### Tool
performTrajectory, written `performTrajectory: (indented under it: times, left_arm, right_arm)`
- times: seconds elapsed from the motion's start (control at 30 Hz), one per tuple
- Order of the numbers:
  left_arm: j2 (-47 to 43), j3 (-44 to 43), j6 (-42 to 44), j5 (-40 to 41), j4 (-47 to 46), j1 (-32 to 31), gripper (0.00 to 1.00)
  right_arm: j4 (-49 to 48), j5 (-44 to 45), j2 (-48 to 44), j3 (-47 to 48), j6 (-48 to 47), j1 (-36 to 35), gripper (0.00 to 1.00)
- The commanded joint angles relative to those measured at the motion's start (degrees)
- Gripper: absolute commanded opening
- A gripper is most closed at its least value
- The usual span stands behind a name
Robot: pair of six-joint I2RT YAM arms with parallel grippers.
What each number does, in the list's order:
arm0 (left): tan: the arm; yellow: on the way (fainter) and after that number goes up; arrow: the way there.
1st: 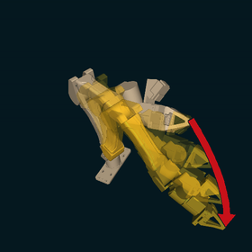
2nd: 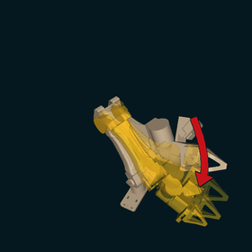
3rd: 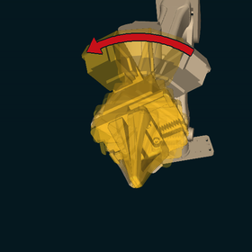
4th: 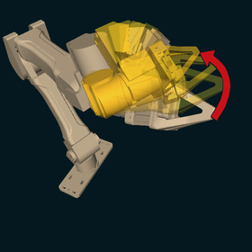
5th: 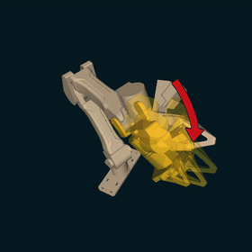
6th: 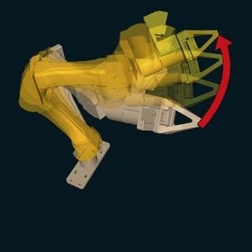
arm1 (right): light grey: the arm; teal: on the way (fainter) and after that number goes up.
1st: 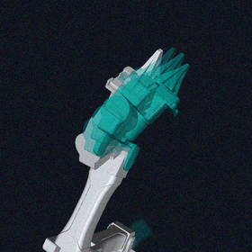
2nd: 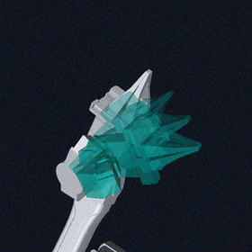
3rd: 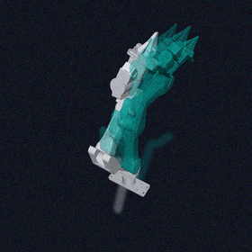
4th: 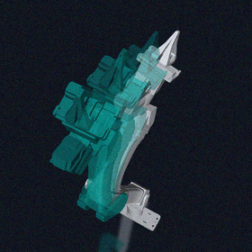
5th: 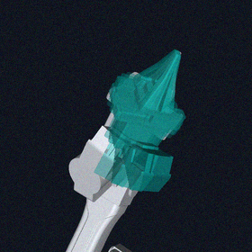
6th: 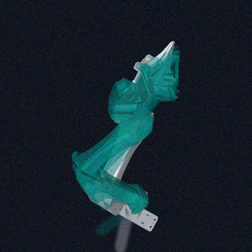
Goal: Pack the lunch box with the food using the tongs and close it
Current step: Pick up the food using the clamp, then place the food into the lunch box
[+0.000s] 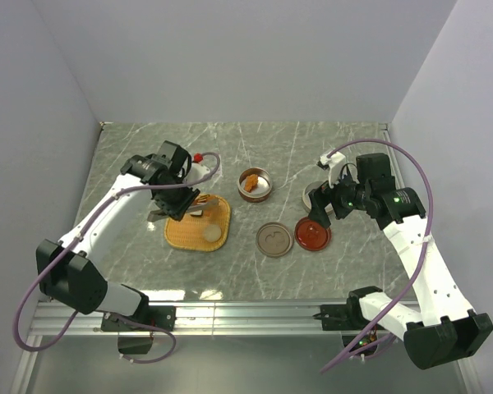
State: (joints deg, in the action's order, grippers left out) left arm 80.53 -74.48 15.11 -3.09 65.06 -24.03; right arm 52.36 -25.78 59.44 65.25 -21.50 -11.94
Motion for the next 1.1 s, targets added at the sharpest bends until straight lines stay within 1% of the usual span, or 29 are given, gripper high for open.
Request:
performTrajectory:
  times: [0.0, 0.13, 0.23, 0.27, 0.37, 0.5, 0.57, 0.73, 0.83, 1.07]
  left_arm:
    - [-1.1, -5.1, -1.1, 0.3, -0.3, -0.2, 0.21]
    - [0.5, -10.2, -0.8, -2.3, -1.1, -0.2, 0.2]
    - [3.6, -15.8, -1.1, -4.9, -1.6, -0.7, 0.2]
    - [5.8, -18.4, -1.1, -5.9, -1.7, -0.9, 0.2]
    - [10.6, -23.1, -1.4, -7.7, -1.6, -2.5, 0.2]
    - [15.3, -27.2, -2.0, -7.7, -3.8, -5.9, 0.2]
    - [17.7, -29.0, -2.2, -7.8, -4.6, -6.6, 0.2]
    - [21.1, -29.8, -1.0, -6.6, -6.5, -8.3, 0.21]
    - [23.4, -30.5, -0.2, -6.6, -6.2, -8.9, 0.21]
    - [25.6, -31.3, 1.8, -4.9, -6.5, -9.4, 0.21]
  right_arm:
    - [-0.2, 0.1, -0.2, 0.8, 0.1, 0.4, 1.0]
    - [-0.3, 0.1, -0.2, 1.1, 0.1, 0.4, 1.0]
    - [-0.5, 0.0, 0.1, 1.2, 0.2, 0.5, 1.0]
    - [-0.4, -0.3, 0.3, 1.3, 0.3, 0.5, 1.0]
    - [-0.4, -0.8, 0.5, 1.3, 0.9, 0.4, 1.0]
    - [-0.2, -0.5, 0.4, 1.4, 0.9, 0.5, 1.0]
    - [0.0, -0.4, 0.4, 1.5, 0.9, 0.6, 1.0]
    - [0.1, -1.0, 0.4, 1.5, 1.4, 0.6, 1.0]
    - [0.1, -0.9, 0.5, 1.3, 1.1, 0.5, 1.0]
    - [0.5, -1.2, 1.0, 1.4, 1.0, 0.5, 1.0]
